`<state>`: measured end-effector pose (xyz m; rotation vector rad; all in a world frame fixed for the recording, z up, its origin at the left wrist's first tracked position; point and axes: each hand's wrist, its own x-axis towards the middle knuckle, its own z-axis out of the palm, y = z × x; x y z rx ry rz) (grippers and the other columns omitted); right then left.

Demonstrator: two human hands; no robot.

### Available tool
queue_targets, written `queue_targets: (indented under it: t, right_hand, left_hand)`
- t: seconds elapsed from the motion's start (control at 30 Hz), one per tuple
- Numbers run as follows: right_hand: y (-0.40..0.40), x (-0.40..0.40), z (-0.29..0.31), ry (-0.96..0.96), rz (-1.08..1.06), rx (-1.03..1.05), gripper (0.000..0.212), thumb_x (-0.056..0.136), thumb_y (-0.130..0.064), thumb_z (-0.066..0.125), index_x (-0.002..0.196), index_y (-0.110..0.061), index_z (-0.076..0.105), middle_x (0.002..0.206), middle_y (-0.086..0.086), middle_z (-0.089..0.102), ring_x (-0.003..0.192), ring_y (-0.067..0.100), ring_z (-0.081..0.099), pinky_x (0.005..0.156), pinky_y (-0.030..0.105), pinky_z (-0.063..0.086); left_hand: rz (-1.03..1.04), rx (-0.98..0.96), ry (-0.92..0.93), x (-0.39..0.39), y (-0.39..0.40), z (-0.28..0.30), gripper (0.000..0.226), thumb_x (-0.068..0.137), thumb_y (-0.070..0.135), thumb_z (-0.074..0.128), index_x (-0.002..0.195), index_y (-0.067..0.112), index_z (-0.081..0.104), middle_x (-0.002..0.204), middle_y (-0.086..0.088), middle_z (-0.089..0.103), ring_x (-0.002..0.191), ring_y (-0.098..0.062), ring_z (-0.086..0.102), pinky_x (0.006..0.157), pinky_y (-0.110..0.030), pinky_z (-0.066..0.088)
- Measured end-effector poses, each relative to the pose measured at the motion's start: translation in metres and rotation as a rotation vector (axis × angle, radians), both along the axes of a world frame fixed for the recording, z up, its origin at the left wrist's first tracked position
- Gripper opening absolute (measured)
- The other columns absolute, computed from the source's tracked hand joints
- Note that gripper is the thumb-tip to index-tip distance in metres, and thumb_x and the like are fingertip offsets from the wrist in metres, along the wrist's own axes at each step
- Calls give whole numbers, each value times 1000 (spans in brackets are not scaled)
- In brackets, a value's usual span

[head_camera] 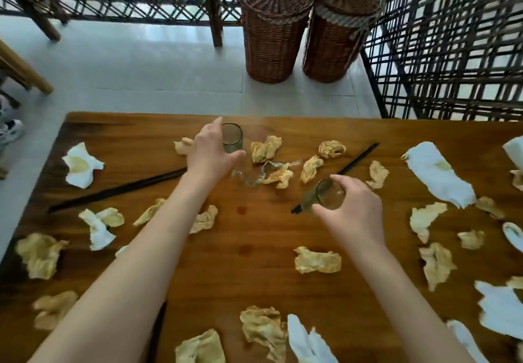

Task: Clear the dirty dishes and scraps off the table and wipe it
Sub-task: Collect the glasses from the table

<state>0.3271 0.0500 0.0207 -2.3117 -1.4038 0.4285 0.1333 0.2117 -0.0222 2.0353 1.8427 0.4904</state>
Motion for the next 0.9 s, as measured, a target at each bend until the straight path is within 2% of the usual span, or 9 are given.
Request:
queue_targets:
  t: [0.2, 0.4, 0.53, 0.7, 0.9]
  right_hand:
    - [0, -20, -2, -20, -28, -28, 65, 70, -25, 80, 128, -16, 54, 126, 1, 58, 116, 15, 53, 96, 25, 40]
    - [-8, -22, 0, -22, -56, -28, 64, 71, -26, 80, 129, -16, 54, 126, 0, 58, 113, 15, 55, 95, 27, 45]
    - [-21, -18, 4, -26, -77, -17, 63, 70, -26, 80, 128, -16, 55, 125, 0, 59, 112, 14, 55, 92, 24, 43]
    - [-54, -5, 17, -15, -119, -11, 63, 70, -25, 80, 127, -17, 55, 124, -1, 59, 113, 14, 54, 89, 19, 38]
    - [-120, 28, 47, -9, -217, 29, 65, 70, -30, 81, 129, -20, 54, 127, -2, 58, 116, 13, 52, 90, 23, 43]
  left_hand:
    - [-24, -32, -31, 1, 14, -7, 78, 73, 34, 79, 138, 11, 43, 134, -11, 53, 122, -29, 50, 96, -41, 45]
    - [-37, -29, -65, -2, 11, -5, 70, 73, 31, 79, 132, 11, 48, 124, -11, 59, 112, -30, 57, 88, -40, 51]
    - [-57, -18, -40, -1, 2, 4, 68, 74, 32, 79, 131, 9, 49, 123, -12, 60, 111, -30, 57, 87, -40, 51]
    - [-105, 22, -85, 7, -33, 35, 67, 71, 30, 81, 128, 9, 51, 119, -10, 62, 108, -27, 57, 87, -37, 48]
    - [-276, 30, -124, 57, -116, 83, 63, 67, 32, 82, 122, 17, 55, 112, -5, 64, 103, -24, 57, 86, -33, 46]
